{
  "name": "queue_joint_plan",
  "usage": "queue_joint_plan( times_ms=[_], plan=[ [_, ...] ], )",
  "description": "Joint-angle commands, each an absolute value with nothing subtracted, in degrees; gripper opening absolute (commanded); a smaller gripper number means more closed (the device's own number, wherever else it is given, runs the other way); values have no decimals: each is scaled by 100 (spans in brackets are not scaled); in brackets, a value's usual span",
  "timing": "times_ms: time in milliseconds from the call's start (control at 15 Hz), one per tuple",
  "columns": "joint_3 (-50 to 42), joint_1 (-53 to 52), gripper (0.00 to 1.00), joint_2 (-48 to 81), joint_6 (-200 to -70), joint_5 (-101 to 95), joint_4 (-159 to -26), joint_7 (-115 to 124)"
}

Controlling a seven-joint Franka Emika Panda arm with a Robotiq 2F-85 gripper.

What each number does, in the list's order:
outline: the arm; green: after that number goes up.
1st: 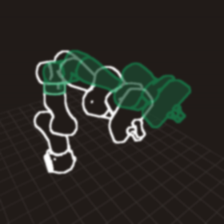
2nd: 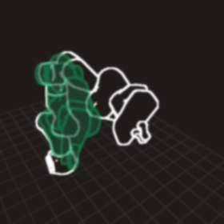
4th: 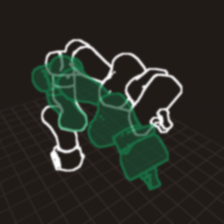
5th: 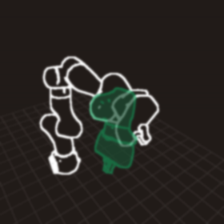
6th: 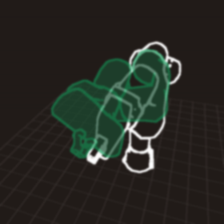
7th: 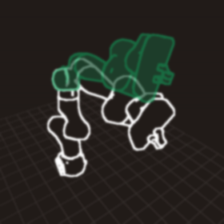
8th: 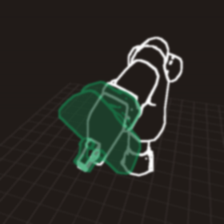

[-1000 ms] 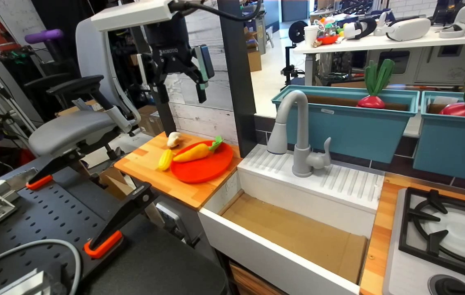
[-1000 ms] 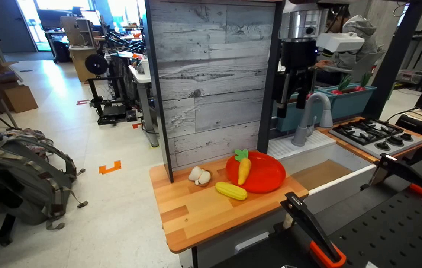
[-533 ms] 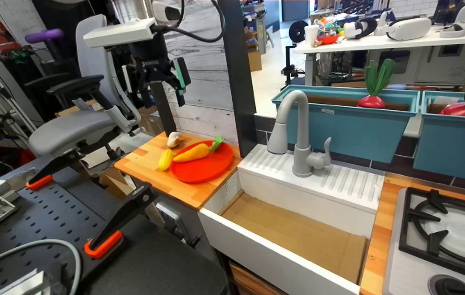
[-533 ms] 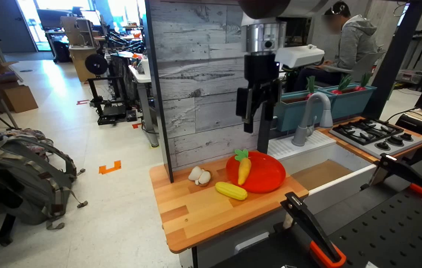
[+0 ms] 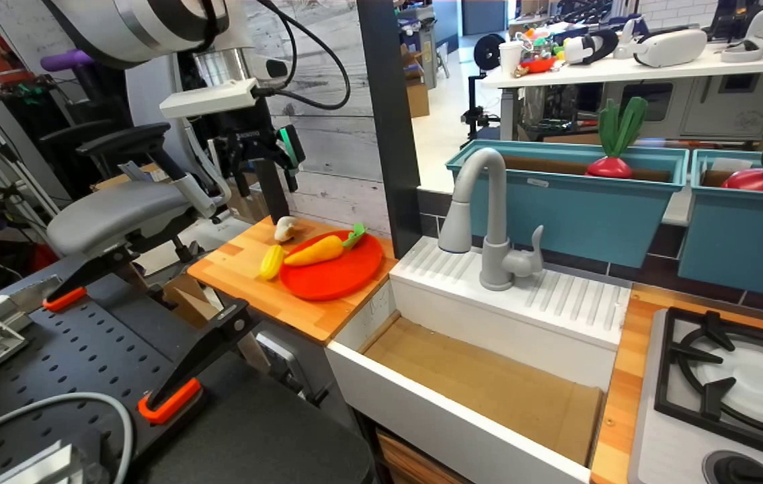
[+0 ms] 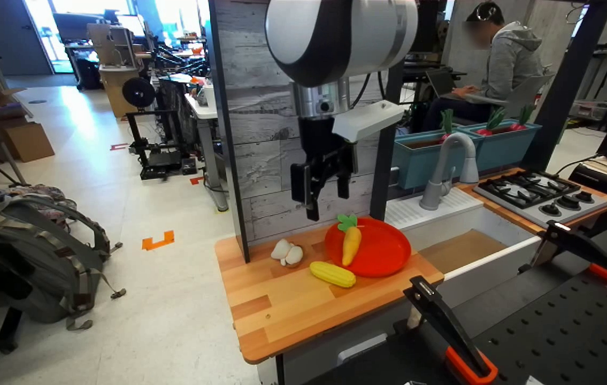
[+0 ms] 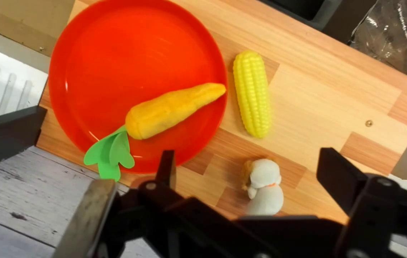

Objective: Move the grey tap to the left, move it the right and then move the brown toy closer to edge

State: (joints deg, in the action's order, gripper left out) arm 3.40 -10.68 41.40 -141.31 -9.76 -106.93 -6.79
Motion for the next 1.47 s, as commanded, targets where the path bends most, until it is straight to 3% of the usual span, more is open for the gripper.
queue_joint_plan(
  times_ms=[0,333,467,1400],
  plan=[
    [278,-1298,100,4703,-13681,-1131,-9794,-455],
    [240,-1449,100,5152,-13144,-1176,-9144,-407],
    [367,-1326,100,4901,-13324,-1080,-9616,-489],
    [323,-1398,100,5056,-13576,-1153,-9622,-277]
  ],
)
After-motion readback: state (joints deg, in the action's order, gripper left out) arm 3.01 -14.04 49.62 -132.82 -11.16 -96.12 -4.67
